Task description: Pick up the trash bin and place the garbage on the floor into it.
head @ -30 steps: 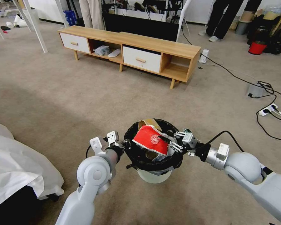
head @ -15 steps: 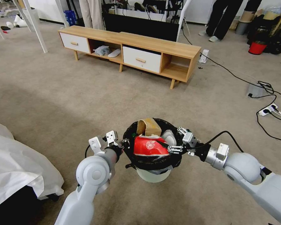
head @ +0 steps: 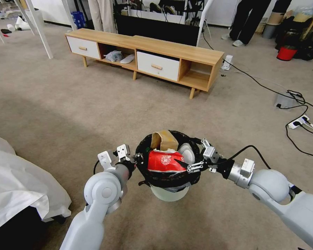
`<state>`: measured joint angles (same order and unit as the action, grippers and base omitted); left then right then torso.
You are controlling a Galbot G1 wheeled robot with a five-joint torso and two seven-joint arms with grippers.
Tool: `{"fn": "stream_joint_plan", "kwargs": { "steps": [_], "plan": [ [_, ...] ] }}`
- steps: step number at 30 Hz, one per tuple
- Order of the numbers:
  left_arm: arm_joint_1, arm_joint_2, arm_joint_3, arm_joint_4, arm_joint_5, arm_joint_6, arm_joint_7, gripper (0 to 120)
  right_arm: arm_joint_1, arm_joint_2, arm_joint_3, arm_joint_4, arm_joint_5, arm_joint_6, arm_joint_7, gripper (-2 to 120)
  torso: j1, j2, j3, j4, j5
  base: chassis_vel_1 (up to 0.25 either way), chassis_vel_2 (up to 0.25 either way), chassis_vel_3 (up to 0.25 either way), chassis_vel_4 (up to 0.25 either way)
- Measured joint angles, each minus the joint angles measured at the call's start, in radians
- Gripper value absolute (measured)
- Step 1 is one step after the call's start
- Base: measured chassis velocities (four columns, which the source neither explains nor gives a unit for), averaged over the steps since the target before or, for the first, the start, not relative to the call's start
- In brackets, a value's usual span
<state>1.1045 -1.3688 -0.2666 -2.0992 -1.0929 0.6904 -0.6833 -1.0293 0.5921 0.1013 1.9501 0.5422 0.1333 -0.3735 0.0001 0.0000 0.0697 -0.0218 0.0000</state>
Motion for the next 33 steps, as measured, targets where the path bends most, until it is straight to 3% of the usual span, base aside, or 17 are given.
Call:
{"fn": "stream_joint_plan", "kwargs": {
  "steps": [9, 25, 33],
  "plan": [
    [-0.005, -0.001, -0.007, 0.011, 0.001, -0.001, -0.001, 4, -0.001, 0.004, 0.055, 0.034, 0.009, 0.001, 0.001, 100, 0.000, 0.000, 0.000, 0.0000, 0.0000, 0.000, 0.000, 0.000, 0.000],
    [0.002, 0.005, -0.026, 0.006, 0.032, -0.011, 0.015, 4, -0.020, 0.061, 0.320, 0.112, 0.076, -0.003, 0.033, 100, 0.000, 0.000, 0.000, 0.0000, -0.0002, 0.000, 0.000, 0.000, 0.000],
    [0.005, 0.016, -0.035, -0.003, 0.060, -0.028, 0.043, 4, -0.033, 0.127, 0.375, 0.084, 0.082, -0.039, 0.129, 100, 0.000, 0.000, 0.000, 0.0000, 0.0000, 0.000, 0.000, 0.000, 0.000]
  ]
}}
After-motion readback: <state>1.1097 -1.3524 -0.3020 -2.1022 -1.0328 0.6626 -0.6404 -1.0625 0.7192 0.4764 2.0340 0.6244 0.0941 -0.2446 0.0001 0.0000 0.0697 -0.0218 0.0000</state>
